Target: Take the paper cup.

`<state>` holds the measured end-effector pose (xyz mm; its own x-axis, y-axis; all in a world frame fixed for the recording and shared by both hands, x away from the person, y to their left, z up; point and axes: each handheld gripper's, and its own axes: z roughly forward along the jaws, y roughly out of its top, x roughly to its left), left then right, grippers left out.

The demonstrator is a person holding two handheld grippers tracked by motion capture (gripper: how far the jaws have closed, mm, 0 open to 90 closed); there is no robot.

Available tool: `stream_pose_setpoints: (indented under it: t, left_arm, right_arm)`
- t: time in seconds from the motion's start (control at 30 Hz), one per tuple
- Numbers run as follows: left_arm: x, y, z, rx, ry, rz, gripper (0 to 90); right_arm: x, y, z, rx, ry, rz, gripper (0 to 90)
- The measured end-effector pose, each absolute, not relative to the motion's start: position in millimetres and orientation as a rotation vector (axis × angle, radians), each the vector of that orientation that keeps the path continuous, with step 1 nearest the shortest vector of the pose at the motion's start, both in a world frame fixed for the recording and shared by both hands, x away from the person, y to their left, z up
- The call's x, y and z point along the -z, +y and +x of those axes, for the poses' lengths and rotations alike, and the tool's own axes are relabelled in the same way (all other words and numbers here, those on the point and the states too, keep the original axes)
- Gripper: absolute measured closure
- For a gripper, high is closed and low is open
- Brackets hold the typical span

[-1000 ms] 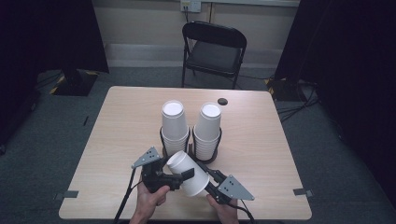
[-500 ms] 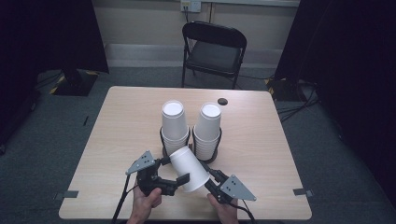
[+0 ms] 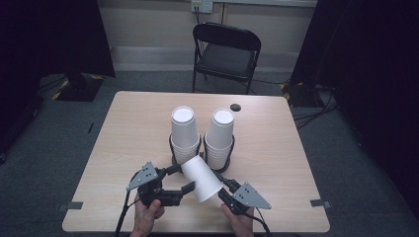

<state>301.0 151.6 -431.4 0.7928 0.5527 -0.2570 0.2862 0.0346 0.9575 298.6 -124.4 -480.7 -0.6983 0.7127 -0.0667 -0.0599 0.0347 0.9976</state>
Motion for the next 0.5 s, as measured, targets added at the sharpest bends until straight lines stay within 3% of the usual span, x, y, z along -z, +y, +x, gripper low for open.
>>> stream_pose_setpoints:
  t: [0.2, 0.5]
  left_arm:
    - [429.1, 155.0, 298.0, -0.34, 0.643, 1.593, 15.6]
    - [435.7, 154.9, 306.0, -0.352, 0.63, 1.646, 16.1]
  right_arm:
    - [475.7, -124.1, 297.6, -1.697, 1.849, 0.71, 86.7]
    - [471.9, -128.8, 302.8, -1.658, 1.937, 0.802, 86.9]
